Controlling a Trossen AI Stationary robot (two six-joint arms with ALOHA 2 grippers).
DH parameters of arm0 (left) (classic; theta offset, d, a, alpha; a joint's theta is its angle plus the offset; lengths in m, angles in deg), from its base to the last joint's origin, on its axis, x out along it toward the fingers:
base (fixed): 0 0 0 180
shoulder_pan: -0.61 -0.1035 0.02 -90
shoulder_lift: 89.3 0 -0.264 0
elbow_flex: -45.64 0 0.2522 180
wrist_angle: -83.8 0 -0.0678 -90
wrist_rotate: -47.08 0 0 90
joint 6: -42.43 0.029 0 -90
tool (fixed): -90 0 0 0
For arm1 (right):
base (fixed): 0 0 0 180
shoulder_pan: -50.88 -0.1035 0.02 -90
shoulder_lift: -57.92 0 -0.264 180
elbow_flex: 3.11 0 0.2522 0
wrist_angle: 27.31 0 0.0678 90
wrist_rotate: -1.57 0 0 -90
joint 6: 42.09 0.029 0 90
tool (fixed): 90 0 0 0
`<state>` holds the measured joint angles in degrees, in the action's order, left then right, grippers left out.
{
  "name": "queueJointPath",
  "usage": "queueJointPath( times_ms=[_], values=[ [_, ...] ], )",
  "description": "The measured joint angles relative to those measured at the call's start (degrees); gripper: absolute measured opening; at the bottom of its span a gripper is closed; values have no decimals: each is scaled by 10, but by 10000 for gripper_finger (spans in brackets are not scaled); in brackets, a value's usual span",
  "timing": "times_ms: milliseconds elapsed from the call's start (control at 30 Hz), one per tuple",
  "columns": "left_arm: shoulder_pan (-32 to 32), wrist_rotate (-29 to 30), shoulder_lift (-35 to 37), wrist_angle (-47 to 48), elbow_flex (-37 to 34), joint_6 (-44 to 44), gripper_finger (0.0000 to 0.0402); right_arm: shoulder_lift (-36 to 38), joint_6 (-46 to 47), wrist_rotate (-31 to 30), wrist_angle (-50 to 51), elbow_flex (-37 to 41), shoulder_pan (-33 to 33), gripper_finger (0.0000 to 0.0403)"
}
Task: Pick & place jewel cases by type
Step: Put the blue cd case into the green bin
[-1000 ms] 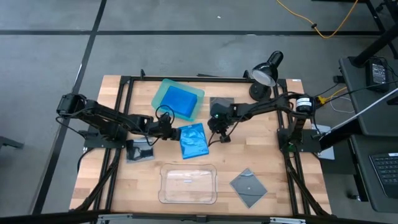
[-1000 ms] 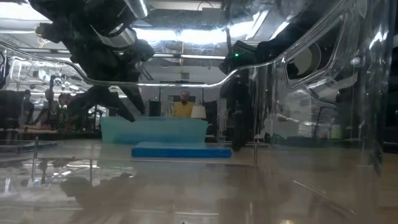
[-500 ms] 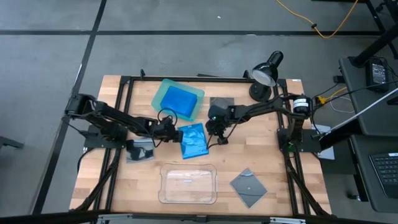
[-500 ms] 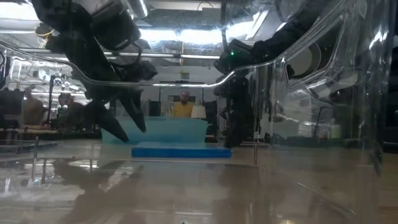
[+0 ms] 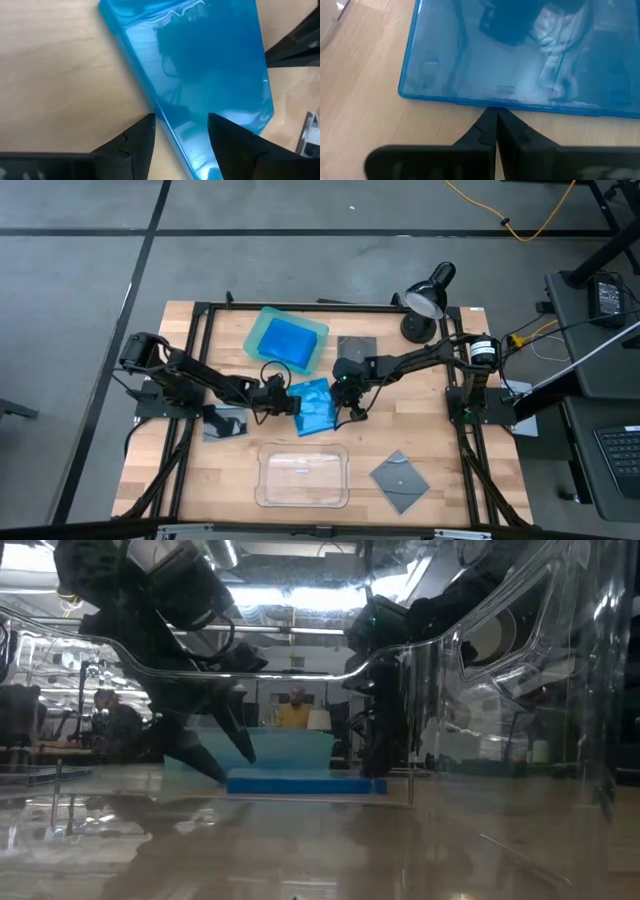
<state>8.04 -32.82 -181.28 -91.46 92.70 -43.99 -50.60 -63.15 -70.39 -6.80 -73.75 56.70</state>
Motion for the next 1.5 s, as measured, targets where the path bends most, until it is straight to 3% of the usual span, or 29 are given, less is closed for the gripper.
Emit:
queueJointPath(
  times_ms=[633,1500],
  values=[
    [4,22,-10,-45,-4,12,171,-10,0,6,-6,1,2,10],
    [23,39,8,-18,17,15,171,-18,-7,14,-9,0,5,10]
  ],
)
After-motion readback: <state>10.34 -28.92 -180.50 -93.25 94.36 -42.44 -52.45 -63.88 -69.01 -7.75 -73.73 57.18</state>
